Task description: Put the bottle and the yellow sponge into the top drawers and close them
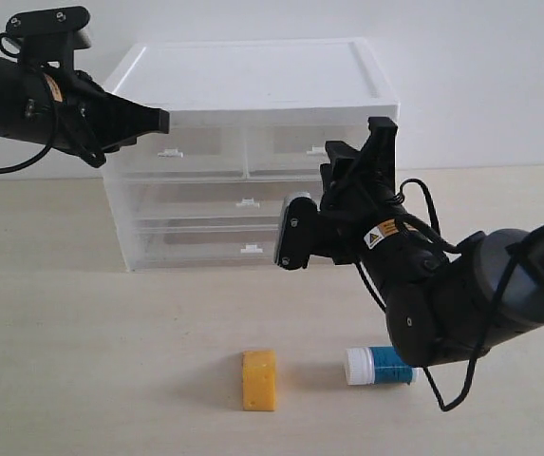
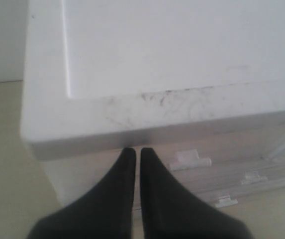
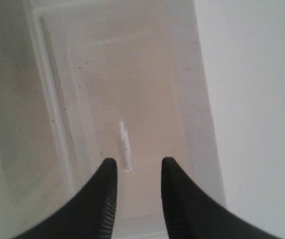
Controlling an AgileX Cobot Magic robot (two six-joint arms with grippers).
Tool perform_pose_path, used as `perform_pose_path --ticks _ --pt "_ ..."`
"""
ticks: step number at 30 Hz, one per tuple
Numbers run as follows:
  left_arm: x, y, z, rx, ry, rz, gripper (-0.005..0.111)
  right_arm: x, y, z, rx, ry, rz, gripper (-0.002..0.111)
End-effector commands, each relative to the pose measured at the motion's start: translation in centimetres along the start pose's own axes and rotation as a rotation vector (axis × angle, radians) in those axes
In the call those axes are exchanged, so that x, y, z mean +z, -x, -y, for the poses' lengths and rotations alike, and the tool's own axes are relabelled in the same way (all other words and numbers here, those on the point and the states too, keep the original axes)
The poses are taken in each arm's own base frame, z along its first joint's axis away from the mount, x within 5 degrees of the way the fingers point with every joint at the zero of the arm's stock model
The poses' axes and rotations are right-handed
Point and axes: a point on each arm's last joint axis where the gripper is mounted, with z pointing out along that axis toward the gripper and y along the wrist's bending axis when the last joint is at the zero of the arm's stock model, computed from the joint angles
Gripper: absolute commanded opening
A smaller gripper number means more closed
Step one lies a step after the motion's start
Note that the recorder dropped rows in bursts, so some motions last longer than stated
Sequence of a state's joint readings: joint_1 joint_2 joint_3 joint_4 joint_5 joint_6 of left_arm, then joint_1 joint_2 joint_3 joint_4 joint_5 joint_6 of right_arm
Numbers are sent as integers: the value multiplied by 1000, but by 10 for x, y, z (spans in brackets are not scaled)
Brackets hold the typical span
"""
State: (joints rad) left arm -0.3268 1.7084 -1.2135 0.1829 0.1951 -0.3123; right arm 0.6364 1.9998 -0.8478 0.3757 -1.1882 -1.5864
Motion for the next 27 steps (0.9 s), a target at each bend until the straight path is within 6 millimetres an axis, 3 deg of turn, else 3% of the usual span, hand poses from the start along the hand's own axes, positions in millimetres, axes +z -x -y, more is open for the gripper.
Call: perform_pose_path --ticks 1,27 --pt "6 6 1 5 -25 82 4 2 -2 -2 -7 -13 -1 27" --pt "6 6 1 5 -23 75 4 26 5 0 -54 44 -25 27"
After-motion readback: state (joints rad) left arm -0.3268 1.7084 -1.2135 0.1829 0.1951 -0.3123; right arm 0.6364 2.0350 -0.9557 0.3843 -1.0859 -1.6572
